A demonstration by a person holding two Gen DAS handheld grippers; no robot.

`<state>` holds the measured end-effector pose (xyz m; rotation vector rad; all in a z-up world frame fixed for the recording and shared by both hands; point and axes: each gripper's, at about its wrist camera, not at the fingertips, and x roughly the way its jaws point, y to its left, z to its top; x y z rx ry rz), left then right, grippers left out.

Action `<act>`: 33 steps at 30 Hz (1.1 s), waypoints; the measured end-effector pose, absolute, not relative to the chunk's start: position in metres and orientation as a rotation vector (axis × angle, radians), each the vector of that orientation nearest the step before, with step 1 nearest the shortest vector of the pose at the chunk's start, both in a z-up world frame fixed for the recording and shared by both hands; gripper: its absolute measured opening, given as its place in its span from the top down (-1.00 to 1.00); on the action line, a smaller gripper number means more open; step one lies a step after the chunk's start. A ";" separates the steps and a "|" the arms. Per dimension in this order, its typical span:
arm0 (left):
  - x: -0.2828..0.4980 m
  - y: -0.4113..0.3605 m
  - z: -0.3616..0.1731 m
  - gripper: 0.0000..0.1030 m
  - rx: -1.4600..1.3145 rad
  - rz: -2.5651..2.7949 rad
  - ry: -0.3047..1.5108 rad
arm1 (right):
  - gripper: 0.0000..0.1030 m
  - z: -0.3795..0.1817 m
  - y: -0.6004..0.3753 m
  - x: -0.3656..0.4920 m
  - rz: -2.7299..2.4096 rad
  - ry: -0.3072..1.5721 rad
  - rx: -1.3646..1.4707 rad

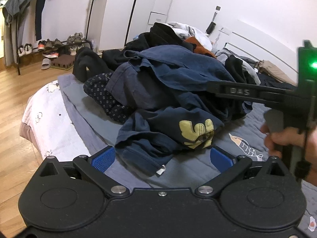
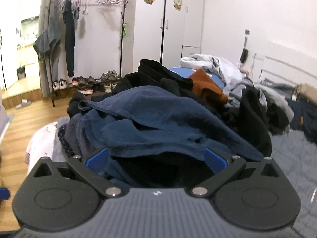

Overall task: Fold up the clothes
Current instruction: 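Grasp a navy garment from the pile with the right gripper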

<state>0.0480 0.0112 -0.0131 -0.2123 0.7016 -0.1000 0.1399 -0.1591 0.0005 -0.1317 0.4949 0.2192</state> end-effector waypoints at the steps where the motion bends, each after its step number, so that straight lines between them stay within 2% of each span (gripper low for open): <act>1: 0.048 0.010 -0.013 -1.00 -0.208 -0.103 0.701 | -1.00 -0.001 -0.158 0.142 0.215 0.489 -0.153; 5: 0.049 0.010 -0.014 -1.00 -0.211 -0.104 0.704 | -0.91 -0.007 -0.156 0.152 0.221 0.499 -0.193; 6: 0.050 0.011 -0.014 -1.00 -0.218 -0.104 0.707 | -0.77 -0.009 -0.156 0.154 0.220 0.501 -0.193; 7: 0.051 0.012 -0.014 -1.00 -0.227 -0.103 0.710 | -0.53 -0.011 -0.158 0.156 0.218 0.508 -0.189; 8: 0.051 0.013 -0.015 -1.00 -0.235 -0.103 0.711 | -0.37 -0.013 -0.160 0.158 0.215 0.516 -0.182; 10: 0.052 0.015 -0.015 -1.00 -0.247 -0.106 0.716 | 0.29 -0.017 -0.165 0.162 0.219 0.545 -0.146; 11: 0.052 0.014 -0.015 -1.00 -0.250 -0.108 0.717 | 0.43 -0.018 -0.167 0.162 0.223 0.556 -0.129; 12: 0.052 0.014 -0.015 -1.00 -0.252 -0.110 0.717 | 0.66 -0.019 -0.168 0.162 0.220 0.560 -0.121; 13: 0.052 0.014 -0.016 -1.00 -0.254 -0.110 0.717 | 0.75 -0.019 -0.170 0.160 0.214 0.556 -0.114; 19: 0.052 0.007 -0.016 -1.00 -0.271 -0.117 0.721 | 0.83 -0.012 -0.181 0.144 0.177 0.517 -0.053; 33: 0.050 -0.014 -0.014 -1.00 -0.201 -0.123 0.707 | 0.85 0.027 -0.273 0.066 0.014 0.415 0.237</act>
